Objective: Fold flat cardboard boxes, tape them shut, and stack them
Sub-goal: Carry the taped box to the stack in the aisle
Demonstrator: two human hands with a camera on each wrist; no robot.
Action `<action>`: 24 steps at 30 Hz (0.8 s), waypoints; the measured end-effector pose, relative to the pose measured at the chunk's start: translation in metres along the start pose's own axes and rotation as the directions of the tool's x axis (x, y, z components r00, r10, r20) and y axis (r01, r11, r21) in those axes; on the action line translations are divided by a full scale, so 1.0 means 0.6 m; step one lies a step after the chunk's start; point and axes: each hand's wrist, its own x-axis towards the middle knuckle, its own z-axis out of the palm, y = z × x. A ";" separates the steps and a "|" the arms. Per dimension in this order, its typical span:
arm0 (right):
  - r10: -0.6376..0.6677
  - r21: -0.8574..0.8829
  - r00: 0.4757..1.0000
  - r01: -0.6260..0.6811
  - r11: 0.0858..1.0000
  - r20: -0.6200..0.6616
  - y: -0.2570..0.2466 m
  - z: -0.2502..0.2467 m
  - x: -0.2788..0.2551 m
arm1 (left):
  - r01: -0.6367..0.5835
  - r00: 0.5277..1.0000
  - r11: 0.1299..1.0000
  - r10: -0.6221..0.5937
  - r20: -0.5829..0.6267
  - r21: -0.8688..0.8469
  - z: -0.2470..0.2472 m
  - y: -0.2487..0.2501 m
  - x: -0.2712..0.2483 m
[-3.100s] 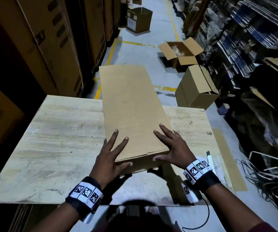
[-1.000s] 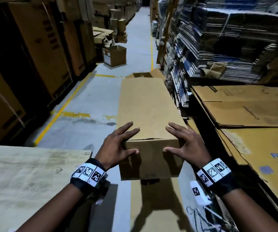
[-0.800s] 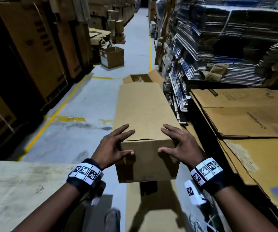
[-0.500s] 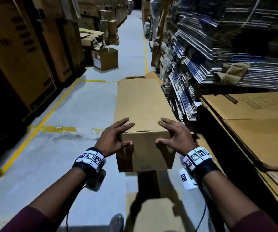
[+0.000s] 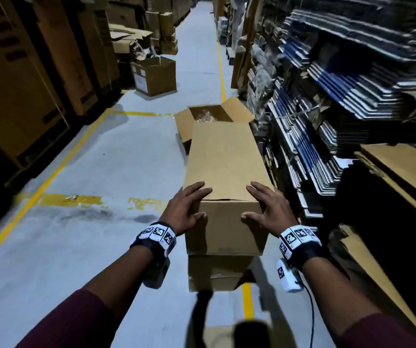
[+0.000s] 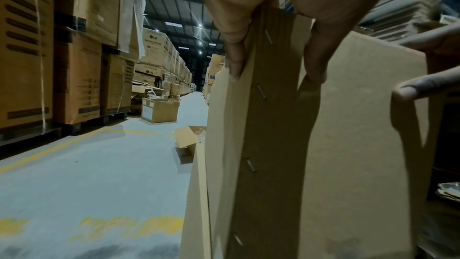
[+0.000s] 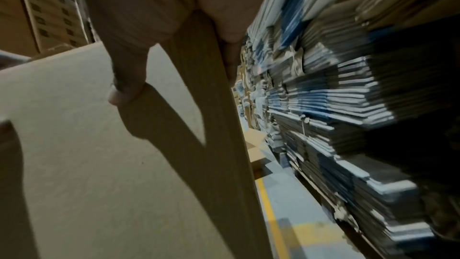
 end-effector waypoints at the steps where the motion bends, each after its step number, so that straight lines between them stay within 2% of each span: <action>1: 0.008 0.012 1.000 -0.007 1.000 -0.002 0.008 0.017 -0.001 | -0.002 1.000 1.000 0.002 -0.004 -0.003 0.011 -0.011 0.001; 5: 0.050 0.025 0.998 -0.051 0.998 0.043 0.036 0.070 -0.011 | 0.008 1.000 1.000 -0.008 -0.012 0.014 0.047 -0.036 -0.010; 13: 0.000 0.081 1.000 -0.001 0.997 0.013 0.050 0.065 -0.024 | 0.001 0.996 1.000 -0.001 -0.090 0.005 0.108 -0.028 -0.034; 20: 0.036 0.031 0.996 -0.039 0.999 0.082 0.065 0.090 -0.016 | 0.032 0.990 0.998 -0.024 -0.139 0.057 0.116 -0.013 -0.069; 24: 0.038 -0.004 0.992 -0.037 0.999 0.117 0.066 0.096 -0.017 | 0.055 0.991 0.994 -0.043 -0.124 0.094 0.120 -0.025 -0.082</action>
